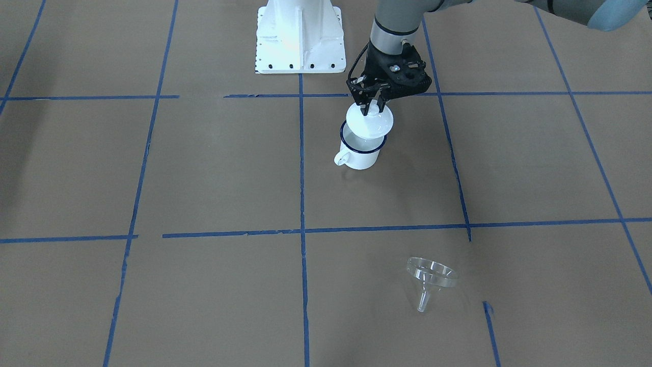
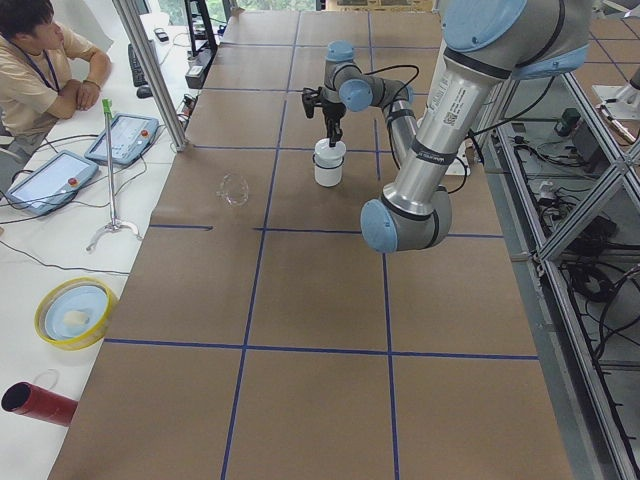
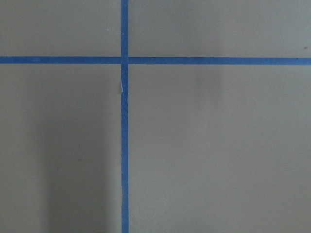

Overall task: Place funnel on cup
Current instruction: 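Lift the lid off the mug with the left gripper and carry it aside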

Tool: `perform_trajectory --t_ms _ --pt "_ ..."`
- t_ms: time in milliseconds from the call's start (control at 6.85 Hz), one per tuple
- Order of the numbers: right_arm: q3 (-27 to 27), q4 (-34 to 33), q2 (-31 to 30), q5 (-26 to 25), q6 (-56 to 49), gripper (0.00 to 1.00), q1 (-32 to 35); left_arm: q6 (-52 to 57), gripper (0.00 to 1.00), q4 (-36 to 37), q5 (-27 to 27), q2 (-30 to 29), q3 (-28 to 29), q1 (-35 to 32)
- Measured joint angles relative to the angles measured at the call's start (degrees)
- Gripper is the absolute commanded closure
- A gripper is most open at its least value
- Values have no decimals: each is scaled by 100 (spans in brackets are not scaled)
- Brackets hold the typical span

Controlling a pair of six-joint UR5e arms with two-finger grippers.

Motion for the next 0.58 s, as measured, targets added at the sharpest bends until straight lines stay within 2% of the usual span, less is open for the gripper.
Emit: perform_trajectory --t_ms 292,438,584 --pt "0 0 0 0 0 0 0 724 100 399 -30 467 -888 -207" --pt "0 0 0 0 0 0 0 1126 100 352 -37 975 -1215 -243" --pt "0 0 0 0 0 0 0 1377 100 55 -39 1466 -1298 -253"
